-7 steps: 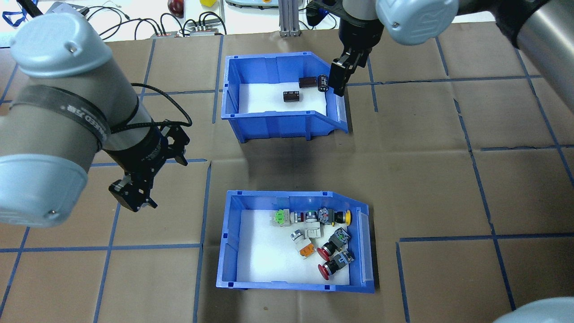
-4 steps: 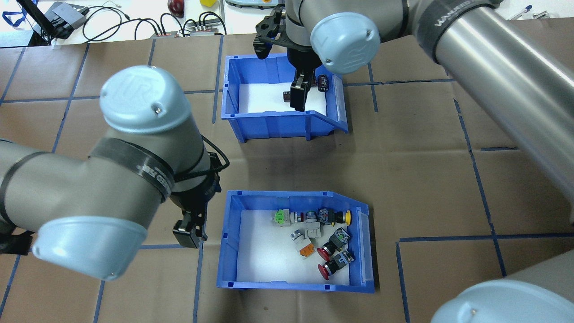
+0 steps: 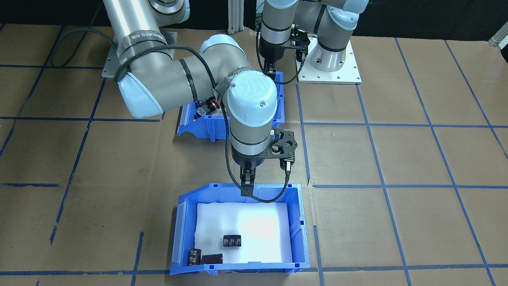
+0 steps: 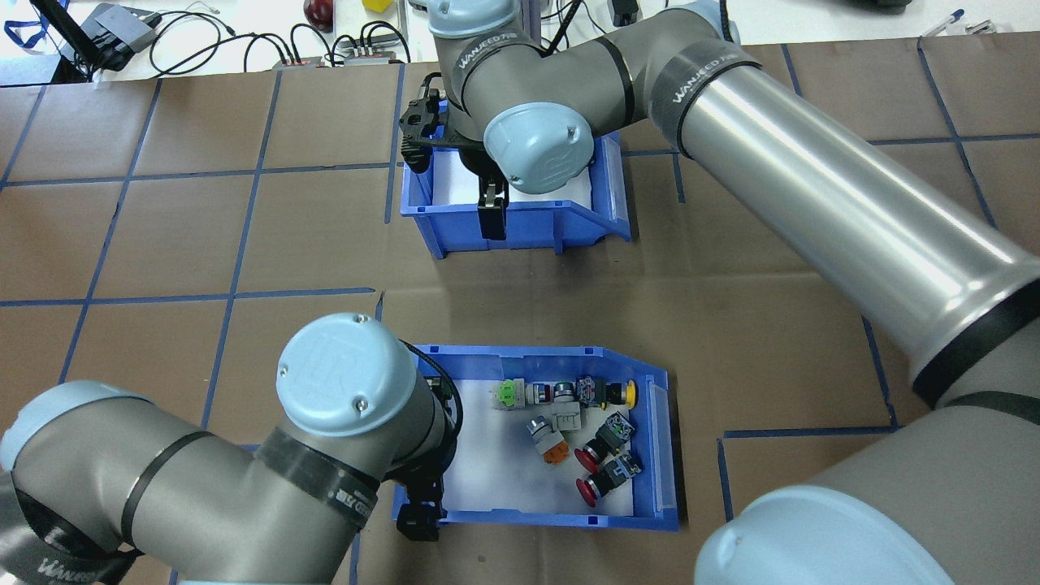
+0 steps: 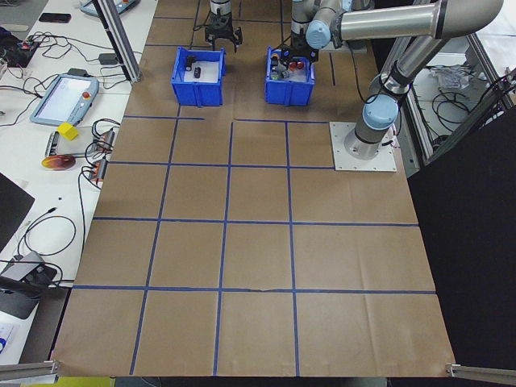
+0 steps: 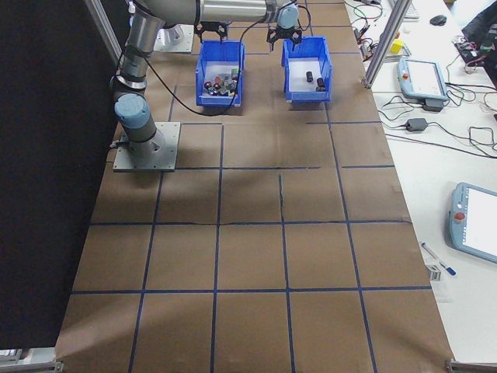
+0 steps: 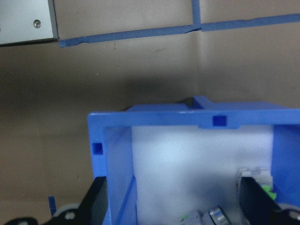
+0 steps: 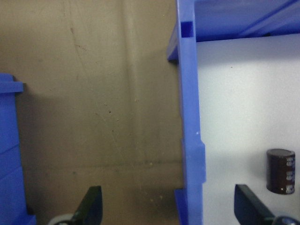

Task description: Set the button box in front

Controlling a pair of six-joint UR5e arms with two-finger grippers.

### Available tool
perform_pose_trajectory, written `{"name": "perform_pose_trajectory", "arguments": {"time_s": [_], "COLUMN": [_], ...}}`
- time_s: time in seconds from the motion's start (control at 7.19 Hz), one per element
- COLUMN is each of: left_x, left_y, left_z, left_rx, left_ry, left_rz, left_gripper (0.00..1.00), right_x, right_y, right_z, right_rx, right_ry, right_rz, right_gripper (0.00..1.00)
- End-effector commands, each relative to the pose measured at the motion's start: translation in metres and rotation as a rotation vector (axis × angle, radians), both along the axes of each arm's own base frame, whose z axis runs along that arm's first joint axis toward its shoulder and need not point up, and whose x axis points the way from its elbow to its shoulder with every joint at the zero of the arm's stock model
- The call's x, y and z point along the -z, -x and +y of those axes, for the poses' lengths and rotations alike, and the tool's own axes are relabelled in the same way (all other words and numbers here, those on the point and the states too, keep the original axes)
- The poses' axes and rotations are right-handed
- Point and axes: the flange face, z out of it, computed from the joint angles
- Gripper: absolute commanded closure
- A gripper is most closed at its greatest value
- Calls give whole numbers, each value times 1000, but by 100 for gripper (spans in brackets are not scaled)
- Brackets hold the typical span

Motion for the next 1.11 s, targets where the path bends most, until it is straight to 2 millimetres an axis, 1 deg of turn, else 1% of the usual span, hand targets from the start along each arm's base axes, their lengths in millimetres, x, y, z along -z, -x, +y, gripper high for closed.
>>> {"name": "perform_pose_trajectory", "arguments": {"time_s": [0.0,0.28,0.42,0.56,0.7,0.83,0.97], "left_x": [2,10,10,11,20,30,39], "left_y": [21,21,23,30,34,42,49], "left_z": [27,28,30,34,28,23,31], "left_rx": [-39,-68,-65,-61,-66,-118,-92], "left_ry": [30,10,9,-8,-7,-5,-21], "left_rz": [43,32,35,68,65,69,56], "left_gripper": [1,1,1,1,1,5,13], "right_x": [36,51,56,53,50,46,39], "right_y": [-21,-23,-23,-22,-19,-19,-18], "right_z": [-1,-6,-6,-6,-8,-9,-11], "right_rx": [-26,-26,-27,-27,-33,-33,-31], "right_ry": [6,11,6,10,30,41,52], "right_rz": [-1,-4,3,5,32,37,33], "right_gripper": [0,0,16,48,72,85,92]}}
